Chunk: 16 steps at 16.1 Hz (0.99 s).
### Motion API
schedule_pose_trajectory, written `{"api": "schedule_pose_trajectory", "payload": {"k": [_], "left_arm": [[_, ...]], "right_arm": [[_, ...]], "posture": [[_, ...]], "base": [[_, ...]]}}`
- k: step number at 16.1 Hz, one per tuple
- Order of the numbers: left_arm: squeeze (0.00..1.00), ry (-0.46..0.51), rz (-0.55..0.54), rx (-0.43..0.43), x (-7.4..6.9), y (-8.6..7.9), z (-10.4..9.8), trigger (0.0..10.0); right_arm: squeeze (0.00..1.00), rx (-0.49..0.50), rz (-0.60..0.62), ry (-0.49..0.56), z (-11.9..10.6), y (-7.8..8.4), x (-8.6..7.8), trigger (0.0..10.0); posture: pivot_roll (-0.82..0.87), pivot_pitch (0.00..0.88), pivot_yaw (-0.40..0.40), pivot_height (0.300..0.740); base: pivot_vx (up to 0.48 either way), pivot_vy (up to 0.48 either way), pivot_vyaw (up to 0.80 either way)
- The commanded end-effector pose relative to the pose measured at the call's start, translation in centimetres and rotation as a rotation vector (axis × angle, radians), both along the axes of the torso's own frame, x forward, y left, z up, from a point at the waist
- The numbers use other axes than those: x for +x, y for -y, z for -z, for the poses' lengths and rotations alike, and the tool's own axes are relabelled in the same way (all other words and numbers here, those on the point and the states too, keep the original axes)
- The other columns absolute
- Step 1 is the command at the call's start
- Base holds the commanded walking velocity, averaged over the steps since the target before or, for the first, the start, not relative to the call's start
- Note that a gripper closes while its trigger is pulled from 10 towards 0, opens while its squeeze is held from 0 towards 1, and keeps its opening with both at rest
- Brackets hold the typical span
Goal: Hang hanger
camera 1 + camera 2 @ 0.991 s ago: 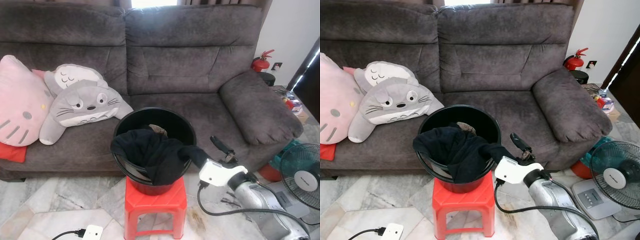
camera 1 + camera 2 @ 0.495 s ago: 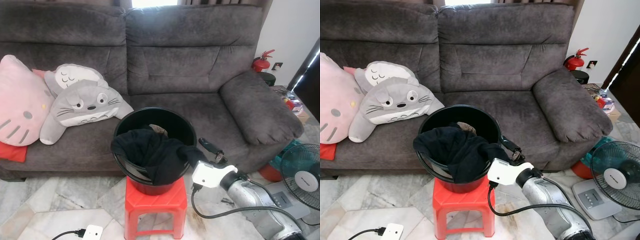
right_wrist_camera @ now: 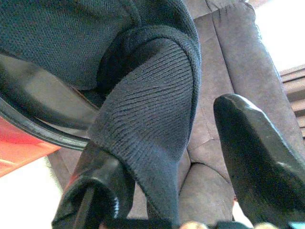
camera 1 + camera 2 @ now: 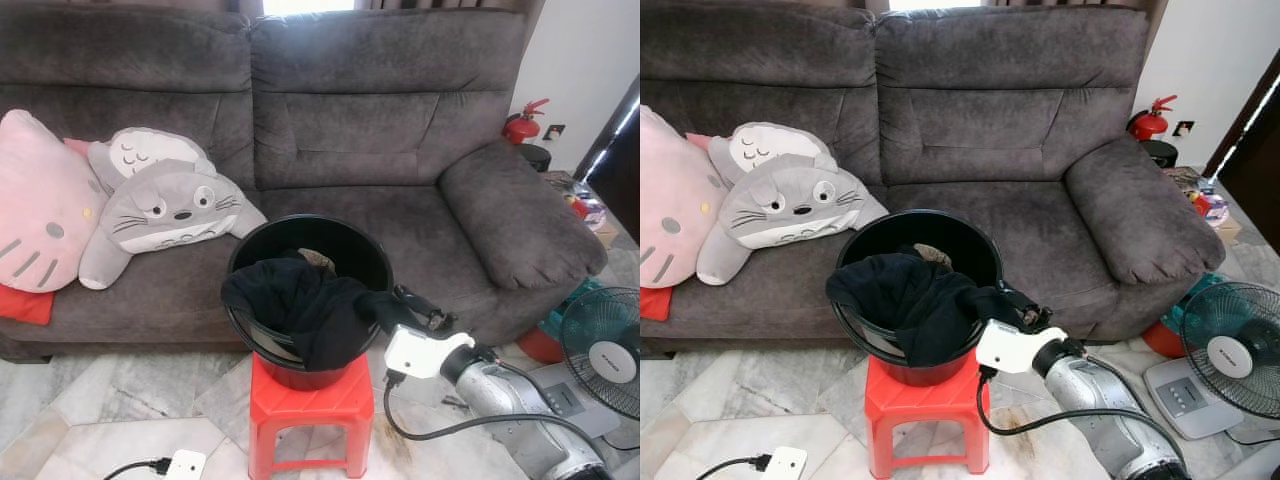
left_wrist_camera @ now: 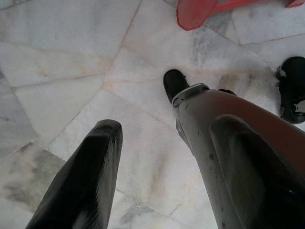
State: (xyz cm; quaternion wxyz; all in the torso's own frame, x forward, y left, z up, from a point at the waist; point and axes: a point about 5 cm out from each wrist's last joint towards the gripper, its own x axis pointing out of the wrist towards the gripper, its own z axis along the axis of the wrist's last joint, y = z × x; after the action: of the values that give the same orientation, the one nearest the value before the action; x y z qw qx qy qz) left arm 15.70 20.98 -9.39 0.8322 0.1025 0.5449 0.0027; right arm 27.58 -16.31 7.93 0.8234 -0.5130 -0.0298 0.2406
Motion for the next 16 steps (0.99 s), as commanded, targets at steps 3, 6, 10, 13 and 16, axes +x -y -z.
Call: {"api": "schedule_pose_trajectory", "payload": {"k": [3,6,10,13,16], "left_arm": [[0.0,-0.004,0.005,0.004,-0.06,0.09,0.04,10.0],[0.0,-0.005,0.005,0.004,-0.07,0.05,0.04,10.0],[0.0,-0.006,0.007,0.004,-0.09,0.07,0.05,10.0],[0.0,-0.006,0.005,0.003,-0.1,0.08,0.06,10.0],[0.0,-0.006,0.004,0.003,-0.11,0.08,0.06,10.0]], "right_arm": [[0.0,0.004,-0.009,-0.019,0.17,-0.04,0.02,0.0],[0.0,0.009,-0.012,-0.021,0.19,-0.17,0.13,0.0],[0.0,0.008,-0.01,-0.025,0.25,-0.1,0.14,0.0],[0.0,0.01,-0.01,-0.028,0.28,-0.1,0.16,0.0],[0.0,0.09,0.055,-0.014,-0.5,0.18,0.82,0.0]], "posture": [[-0.2,0.0,-0.018,0.74],[-0.2,0.0,-0.018,0.74],[-0.2,0.0,-0.018,0.74],[-0.2,0.0,-0.019,0.74],[-0.2,0.0,-0.019,0.74]], "base": [[0.0,0.0,0.0],[0.0,0.0,0.0],[0.0,0.0,0.0],[0.0,0.0,0.0],[0.0,0.0,0.0]]}}
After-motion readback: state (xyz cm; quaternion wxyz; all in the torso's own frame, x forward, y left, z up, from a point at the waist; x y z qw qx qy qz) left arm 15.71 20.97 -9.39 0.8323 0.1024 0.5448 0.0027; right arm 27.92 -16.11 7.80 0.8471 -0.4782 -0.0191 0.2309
